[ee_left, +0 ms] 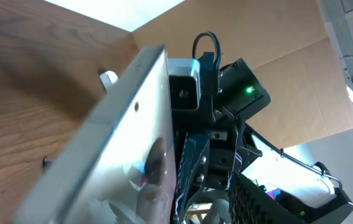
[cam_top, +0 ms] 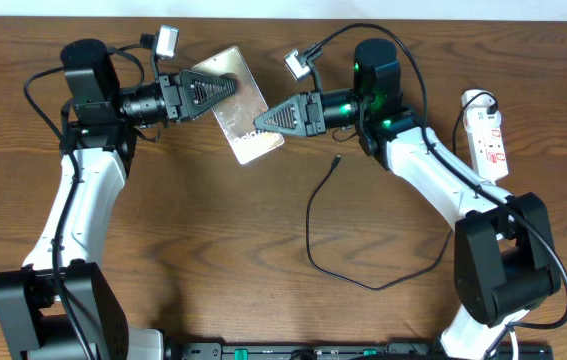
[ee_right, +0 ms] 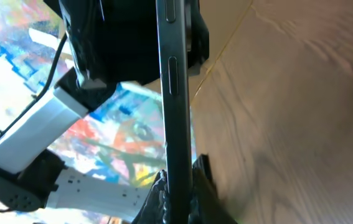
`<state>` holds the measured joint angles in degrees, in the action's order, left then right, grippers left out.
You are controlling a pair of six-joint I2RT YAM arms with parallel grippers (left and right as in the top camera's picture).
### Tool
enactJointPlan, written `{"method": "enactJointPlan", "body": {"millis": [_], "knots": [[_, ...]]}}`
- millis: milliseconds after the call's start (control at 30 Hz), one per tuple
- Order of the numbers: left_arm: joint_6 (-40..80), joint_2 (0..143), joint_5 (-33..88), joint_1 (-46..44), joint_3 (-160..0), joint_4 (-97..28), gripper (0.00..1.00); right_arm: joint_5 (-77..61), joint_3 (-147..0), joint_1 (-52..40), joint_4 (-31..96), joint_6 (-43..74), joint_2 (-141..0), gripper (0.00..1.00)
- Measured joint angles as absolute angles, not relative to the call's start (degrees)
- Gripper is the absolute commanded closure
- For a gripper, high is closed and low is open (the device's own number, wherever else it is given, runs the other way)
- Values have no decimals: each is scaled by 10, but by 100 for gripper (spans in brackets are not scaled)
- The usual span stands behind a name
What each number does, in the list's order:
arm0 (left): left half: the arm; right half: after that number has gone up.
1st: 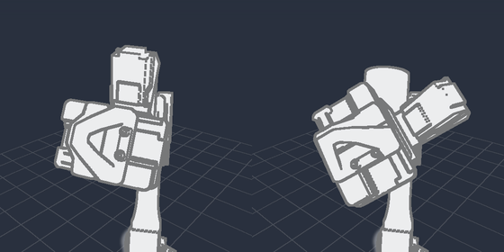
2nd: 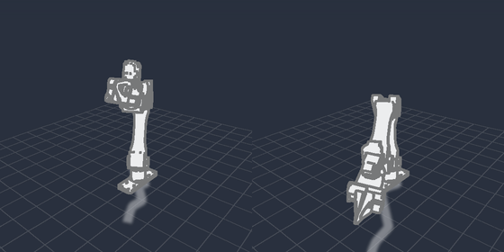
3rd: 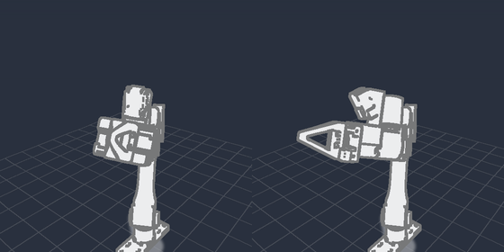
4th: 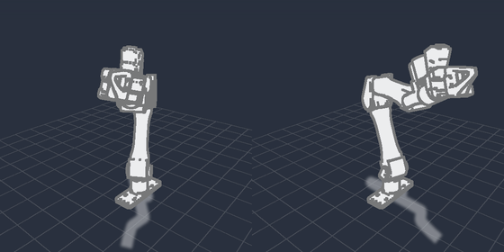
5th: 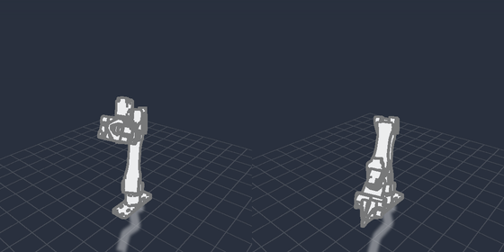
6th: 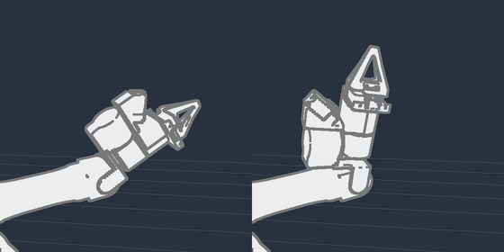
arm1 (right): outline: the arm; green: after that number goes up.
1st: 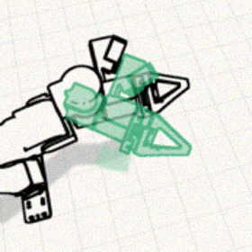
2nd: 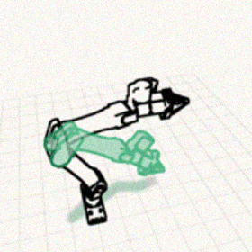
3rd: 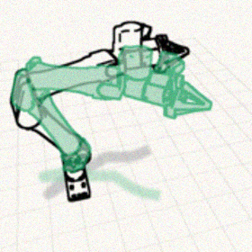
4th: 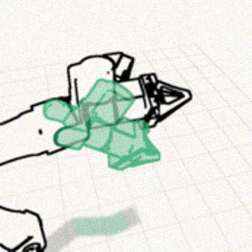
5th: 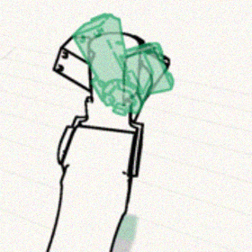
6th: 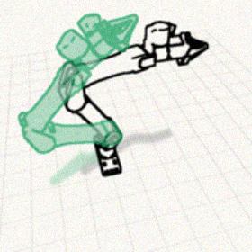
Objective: Plug charger to phone and switch on socket
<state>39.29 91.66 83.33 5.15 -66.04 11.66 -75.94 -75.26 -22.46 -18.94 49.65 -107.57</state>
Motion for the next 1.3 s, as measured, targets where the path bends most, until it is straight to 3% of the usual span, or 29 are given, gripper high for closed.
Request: {"method": "enactJointPlan", "body": {"millis": [167, 500, 700, 1033, 1167, 1300], "knots": [[396, 917, 844, 51, -660, 118, 46, -710, -753, -225, -278, 545, -1076, 99], [421, 917, 847, 52, -660, 171, 46, -684, -753, -232, -294, 580, -1076, 99], [447, 917, 843, 53, -660, 192, 56, -684, -753, -238, -295, 582, -1076, 99], [452, 917, 838, 52, -660, 193, 62, -693, -753, -242, -294, 586, -1076, 99], [452, 917, 836, 50, -660, 193, 71, -703, -753, -242, -294, 587, -1076, 99], [452, 917, 833, 48, -660, 193, 89, -717, -754, -242, -295, 588, -1076, 99]]}}
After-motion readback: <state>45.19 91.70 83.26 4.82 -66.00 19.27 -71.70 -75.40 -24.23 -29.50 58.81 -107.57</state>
